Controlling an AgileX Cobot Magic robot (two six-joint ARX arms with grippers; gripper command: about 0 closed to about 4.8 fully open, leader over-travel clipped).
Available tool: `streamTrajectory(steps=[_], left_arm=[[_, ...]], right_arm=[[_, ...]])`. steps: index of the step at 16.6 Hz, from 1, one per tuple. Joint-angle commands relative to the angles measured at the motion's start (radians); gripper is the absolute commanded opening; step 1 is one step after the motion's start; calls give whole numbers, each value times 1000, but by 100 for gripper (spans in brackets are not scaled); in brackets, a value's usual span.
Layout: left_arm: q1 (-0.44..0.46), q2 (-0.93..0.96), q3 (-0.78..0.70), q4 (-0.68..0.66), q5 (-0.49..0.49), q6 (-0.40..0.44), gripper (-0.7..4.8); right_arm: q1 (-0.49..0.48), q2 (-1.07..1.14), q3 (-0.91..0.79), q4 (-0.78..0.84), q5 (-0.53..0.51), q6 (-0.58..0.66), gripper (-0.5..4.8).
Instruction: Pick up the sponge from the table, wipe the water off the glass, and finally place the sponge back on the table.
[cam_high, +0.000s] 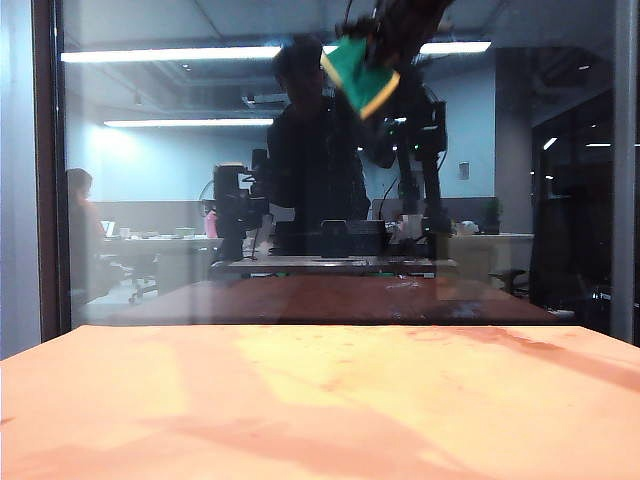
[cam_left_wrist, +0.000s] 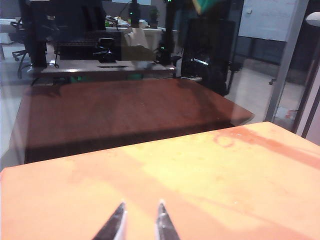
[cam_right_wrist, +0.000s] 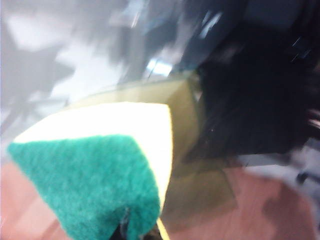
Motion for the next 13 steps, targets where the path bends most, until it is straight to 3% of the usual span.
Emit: streamTrajectory(steps=[1,13], left_arm=[[0,1,3,13,0,4,79],[0,1,3,13,0,4,79]], right_arm=[[-2,-16,6,8,13,2,-9],[-1,30,0,-139,8,1,-9]])
